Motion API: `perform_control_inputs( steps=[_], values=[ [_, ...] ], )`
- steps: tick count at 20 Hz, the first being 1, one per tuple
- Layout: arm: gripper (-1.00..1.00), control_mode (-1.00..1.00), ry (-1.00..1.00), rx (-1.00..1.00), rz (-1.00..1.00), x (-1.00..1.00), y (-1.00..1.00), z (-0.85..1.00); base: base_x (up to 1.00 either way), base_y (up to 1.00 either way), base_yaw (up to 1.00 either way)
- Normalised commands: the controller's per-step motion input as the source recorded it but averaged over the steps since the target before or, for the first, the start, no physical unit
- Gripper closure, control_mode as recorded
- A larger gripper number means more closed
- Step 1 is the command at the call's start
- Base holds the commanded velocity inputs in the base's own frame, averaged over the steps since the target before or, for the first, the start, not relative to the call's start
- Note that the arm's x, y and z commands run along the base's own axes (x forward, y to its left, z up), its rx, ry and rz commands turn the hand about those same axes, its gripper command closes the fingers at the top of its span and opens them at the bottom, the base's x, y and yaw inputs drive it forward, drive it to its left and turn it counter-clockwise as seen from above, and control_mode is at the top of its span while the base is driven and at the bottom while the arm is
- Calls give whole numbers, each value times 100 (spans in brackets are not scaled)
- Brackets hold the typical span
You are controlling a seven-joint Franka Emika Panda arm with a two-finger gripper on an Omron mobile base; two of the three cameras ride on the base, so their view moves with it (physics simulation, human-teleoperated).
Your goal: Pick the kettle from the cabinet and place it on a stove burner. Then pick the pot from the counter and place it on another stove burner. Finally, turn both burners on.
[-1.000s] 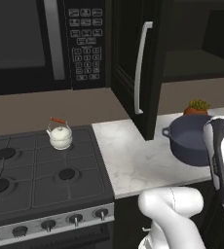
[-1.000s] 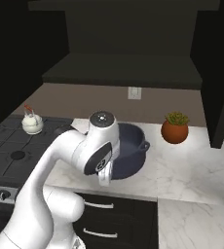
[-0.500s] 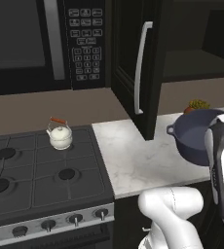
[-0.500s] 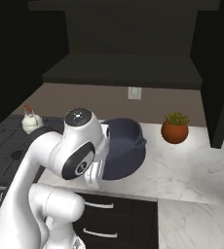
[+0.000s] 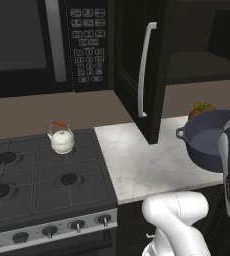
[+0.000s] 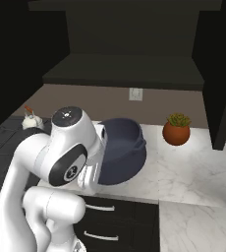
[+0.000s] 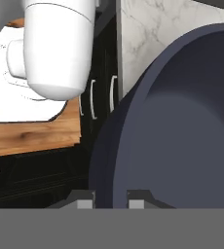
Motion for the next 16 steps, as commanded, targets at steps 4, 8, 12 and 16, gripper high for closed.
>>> perform_control_inputs(
  steps=[4, 8, 12, 16],
  values=[
    [100, -100, 1, 1, 0, -30, 0, 25, 0, 0, 0],
    [100, -100, 0, 0, 0, -16, 8, 7, 0, 0, 0],
    [100, -100, 0, 0, 0, 0, 1, 0, 0, 0, 0],
    [100, -100, -1, 0, 0, -3, 0, 0, 0, 0, 0]
  ],
)
